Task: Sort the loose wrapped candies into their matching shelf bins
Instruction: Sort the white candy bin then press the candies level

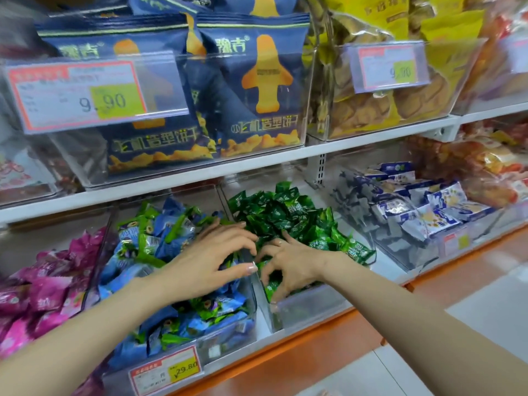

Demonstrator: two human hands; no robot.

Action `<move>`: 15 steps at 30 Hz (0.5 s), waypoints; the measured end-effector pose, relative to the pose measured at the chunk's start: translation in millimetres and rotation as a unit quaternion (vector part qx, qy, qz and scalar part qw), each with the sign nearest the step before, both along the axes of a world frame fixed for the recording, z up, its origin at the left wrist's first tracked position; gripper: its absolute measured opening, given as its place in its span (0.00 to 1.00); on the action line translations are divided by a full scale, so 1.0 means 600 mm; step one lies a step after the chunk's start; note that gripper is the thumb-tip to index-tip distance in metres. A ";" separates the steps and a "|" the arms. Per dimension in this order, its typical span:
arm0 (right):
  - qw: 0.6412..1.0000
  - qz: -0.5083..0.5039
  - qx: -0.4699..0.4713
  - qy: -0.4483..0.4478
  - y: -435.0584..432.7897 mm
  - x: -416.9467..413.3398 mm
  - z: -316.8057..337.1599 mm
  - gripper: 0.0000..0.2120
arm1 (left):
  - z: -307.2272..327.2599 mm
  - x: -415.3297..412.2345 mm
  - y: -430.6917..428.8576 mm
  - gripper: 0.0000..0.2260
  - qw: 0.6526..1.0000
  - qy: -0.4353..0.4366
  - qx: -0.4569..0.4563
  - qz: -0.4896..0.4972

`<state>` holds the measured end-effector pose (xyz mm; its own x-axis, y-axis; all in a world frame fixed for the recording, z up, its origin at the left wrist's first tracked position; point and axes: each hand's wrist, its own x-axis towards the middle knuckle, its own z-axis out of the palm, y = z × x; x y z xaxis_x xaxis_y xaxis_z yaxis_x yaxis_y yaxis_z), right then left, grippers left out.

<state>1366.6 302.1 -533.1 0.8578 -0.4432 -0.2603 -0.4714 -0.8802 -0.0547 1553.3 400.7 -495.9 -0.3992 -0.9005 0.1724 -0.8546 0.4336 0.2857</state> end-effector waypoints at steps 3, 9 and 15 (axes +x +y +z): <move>0.999 -0.002 -0.040 -0.027 -0.017 0.005 -0.010 0.19 | -0.010 0.005 -0.002 0.19 1.000 0.005 -0.028 -0.007; 0.987 -0.055 -0.082 -0.125 -0.059 -0.026 0.004 0.23 | -0.030 0.007 0.002 0.14 0.997 0.047 -0.066 -0.003; 0.968 -0.120 0.021 -0.220 -0.060 -0.044 0.012 0.24 | -0.031 0.003 0.001 0.15 0.996 0.052 -0.070 -0.001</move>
